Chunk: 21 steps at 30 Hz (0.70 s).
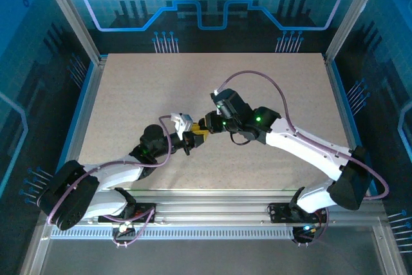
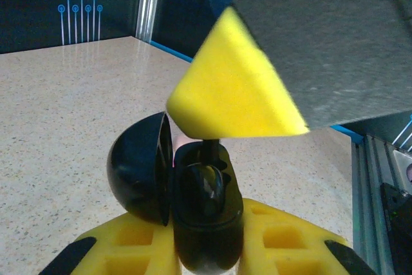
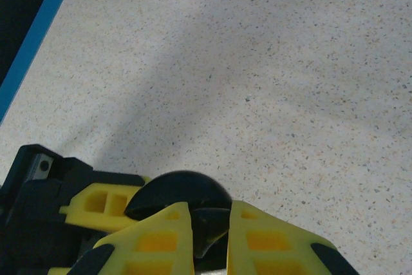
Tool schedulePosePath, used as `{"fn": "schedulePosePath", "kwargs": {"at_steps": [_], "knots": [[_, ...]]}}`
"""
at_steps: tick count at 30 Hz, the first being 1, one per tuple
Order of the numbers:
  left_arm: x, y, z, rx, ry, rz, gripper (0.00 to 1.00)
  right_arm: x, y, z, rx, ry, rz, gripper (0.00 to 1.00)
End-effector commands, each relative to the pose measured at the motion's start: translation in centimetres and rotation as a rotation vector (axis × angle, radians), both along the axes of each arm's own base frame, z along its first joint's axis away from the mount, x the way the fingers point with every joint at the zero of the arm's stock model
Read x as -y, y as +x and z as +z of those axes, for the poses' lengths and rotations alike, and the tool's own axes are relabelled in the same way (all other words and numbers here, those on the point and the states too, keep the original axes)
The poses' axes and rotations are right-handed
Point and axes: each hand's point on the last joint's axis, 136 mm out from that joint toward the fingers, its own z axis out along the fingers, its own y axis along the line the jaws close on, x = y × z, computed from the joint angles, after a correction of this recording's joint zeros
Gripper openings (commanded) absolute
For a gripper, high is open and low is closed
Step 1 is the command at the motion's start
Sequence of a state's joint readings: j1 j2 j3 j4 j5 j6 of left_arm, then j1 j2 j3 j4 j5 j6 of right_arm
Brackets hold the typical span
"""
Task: Insert the wireless bluetooth earbuds into the charging case
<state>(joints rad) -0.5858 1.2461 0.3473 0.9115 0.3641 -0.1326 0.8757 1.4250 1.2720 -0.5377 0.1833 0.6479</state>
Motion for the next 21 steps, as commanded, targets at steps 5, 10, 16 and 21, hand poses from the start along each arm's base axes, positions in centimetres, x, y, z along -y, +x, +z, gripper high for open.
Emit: {"fn": "schedulePosePath", "kwargs": {"at_steps": [5, 10, 16, 21], "knots": [[0.0, 0.3, 3.1, 0.073, -0.068, 0.021, 0.21, -0.2, -1.1, -0.4, 0.014, -0.093, 0.055, 0.15], [0.0, 0.3, 3.5, 0.079, -0.074, 0.018, 0.21, 0.2, -1.0, -0.4, 0.032, -0.122, 0.052, 0.15], [0.1, 0.3, 3.7, 0.082, -0.079, 0.017, 0.21, 0.5, -1.0, -0.2, 0.061, -0.154, 0.047, 0.15], [0.0, 0.3, 3.8, 0.084, -0.08, 0.016, 0.21, 0.1, -1.4, -0.1, 0.069, -0.155, 0.075, 0.17]]}}
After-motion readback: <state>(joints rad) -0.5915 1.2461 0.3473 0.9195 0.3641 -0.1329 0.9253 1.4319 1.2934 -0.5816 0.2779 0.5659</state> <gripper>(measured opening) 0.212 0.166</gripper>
